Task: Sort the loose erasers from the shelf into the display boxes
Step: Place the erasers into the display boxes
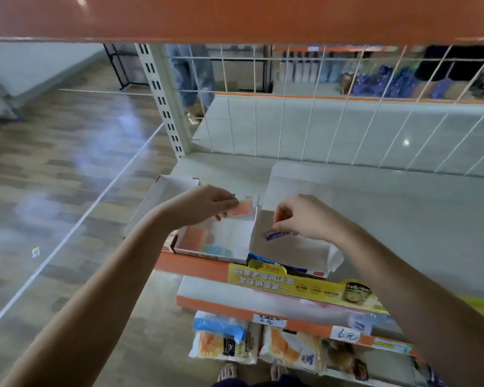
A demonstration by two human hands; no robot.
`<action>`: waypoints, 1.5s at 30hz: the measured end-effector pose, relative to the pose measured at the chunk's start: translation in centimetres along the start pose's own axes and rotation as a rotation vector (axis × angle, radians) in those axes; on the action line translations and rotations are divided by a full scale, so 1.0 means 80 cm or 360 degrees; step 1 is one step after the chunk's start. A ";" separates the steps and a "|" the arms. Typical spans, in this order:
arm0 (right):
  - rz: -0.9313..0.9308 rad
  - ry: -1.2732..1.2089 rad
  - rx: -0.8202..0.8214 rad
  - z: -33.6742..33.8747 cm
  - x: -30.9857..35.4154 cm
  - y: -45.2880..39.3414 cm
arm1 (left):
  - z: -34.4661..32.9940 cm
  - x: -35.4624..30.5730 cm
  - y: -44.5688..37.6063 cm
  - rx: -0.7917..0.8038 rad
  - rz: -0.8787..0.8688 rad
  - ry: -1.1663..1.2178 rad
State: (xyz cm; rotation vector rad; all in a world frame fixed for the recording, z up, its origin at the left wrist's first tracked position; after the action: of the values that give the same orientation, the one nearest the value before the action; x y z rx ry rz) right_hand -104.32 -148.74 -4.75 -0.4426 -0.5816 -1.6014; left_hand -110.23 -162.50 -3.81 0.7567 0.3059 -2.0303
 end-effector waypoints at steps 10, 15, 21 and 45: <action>-0.0196 -0.0100 0.0281 -0.048 -0.016 0.017 | -0.020 0.012 -0.029 0.0265 -0.0181 -0.0018; -0.0198 -0.0072 0.0310 -0.057 -0.014 0.020 | -0.028 0.017 -0.032 0.0324 -0.0212 -0.0087; -0.0210 -0.0055 0.0309 -0.061 -0.010 0.022 | -0.035 0.015 -0.027 0.0388 -0.0227 -0.0091; 0.0037 0.0185 0.0416 -0.065 0.006 0.017 | -0.032 0.020 -0.017 0.0347 -0.0056 -0.0082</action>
State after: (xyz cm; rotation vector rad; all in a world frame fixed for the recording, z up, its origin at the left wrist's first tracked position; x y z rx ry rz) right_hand -102.75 -152.37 -8.44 -0.1601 -0.6833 -1.4930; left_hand -110.97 -161.58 -6.89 0.8354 0.0688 -2.1354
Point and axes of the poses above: each hand's wrist, its own y-axis away from the middle knuckle, its own z-axis out of the back of the hand, x = y × z, the point moved 10 cm from there along -y, towards the middle knuckle, and after that the axes turned 12 degrees about -x, right-handed, at the moved point
